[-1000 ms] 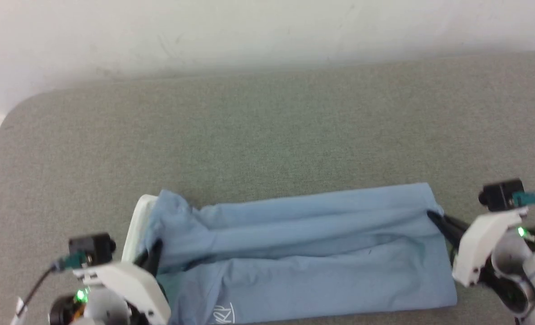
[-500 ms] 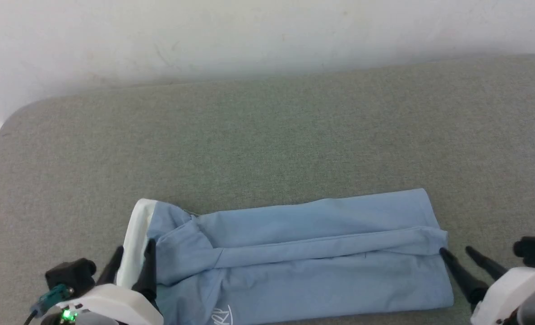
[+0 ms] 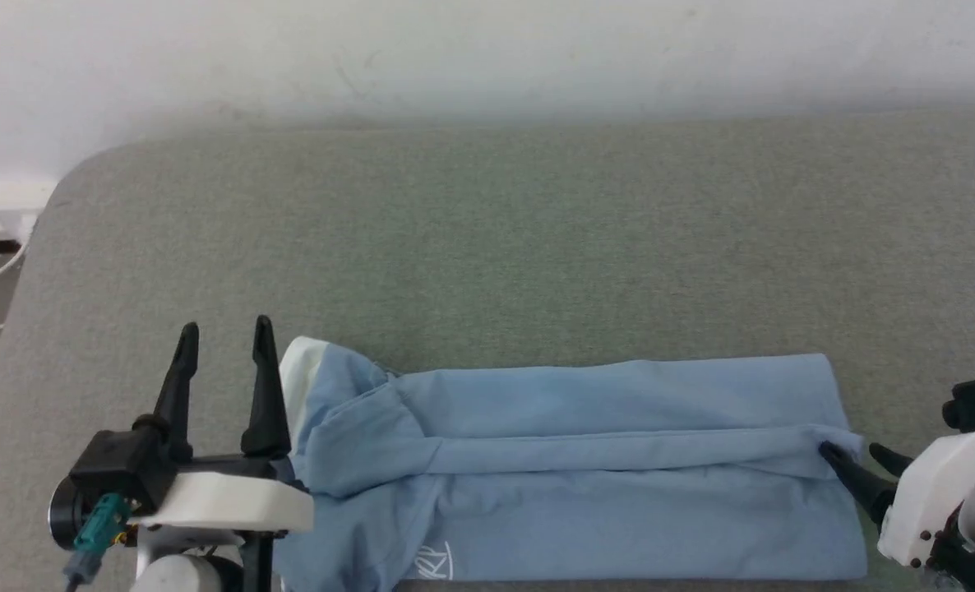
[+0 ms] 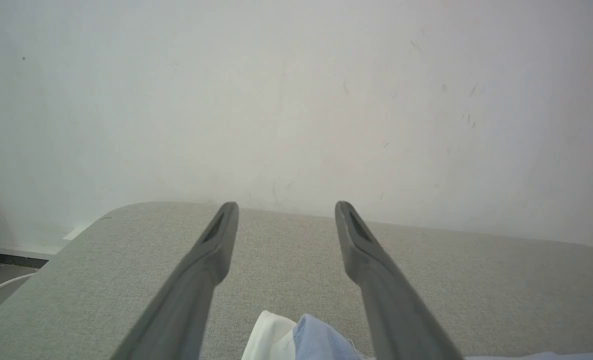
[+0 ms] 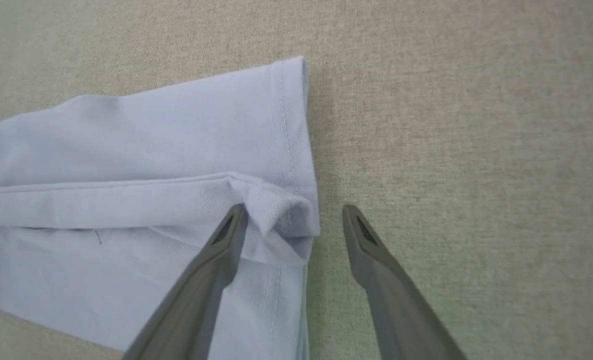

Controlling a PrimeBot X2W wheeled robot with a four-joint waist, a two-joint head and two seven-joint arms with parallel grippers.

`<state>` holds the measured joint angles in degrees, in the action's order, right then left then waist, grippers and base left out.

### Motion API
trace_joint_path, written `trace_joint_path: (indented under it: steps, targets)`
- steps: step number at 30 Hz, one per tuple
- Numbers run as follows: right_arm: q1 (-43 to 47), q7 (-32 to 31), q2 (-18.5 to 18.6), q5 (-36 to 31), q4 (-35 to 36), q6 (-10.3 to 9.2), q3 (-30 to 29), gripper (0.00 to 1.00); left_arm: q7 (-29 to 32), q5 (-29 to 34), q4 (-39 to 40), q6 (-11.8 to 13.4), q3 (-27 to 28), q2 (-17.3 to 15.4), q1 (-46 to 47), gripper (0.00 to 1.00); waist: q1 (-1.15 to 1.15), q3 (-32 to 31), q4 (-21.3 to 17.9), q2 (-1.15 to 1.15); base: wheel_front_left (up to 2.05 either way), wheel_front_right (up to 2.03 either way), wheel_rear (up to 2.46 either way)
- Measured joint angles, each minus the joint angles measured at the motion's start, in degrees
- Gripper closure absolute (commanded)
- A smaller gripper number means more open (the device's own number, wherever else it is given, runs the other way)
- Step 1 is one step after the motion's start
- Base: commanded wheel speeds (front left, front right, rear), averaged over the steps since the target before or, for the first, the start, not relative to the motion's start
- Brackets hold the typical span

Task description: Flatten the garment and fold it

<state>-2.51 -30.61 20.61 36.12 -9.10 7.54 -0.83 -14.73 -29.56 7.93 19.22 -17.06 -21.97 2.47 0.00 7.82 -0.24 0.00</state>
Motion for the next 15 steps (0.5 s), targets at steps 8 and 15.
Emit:
trace_joint_path:
  steps: [8,15]
  targets:
    - [-4.56,-8.66,-0.89,-0.59,-7.61,0.0,1.37,0.0,0.0,6.68,0.52,-3.7,2.32,4.44,-1.05,0.0,0.0,1.4,3.05,0.0,0.0,0.0,0.0]
    - [-5.72,-13.56,-1.76,0.42,-8.55,-0.02,2.35,1.0,0.0,9.24,-0.27,-6.01,3.79,5.78,-2.9,0.0,0.0,0.71,3.46,0.0,0.0,0.0,0.0]
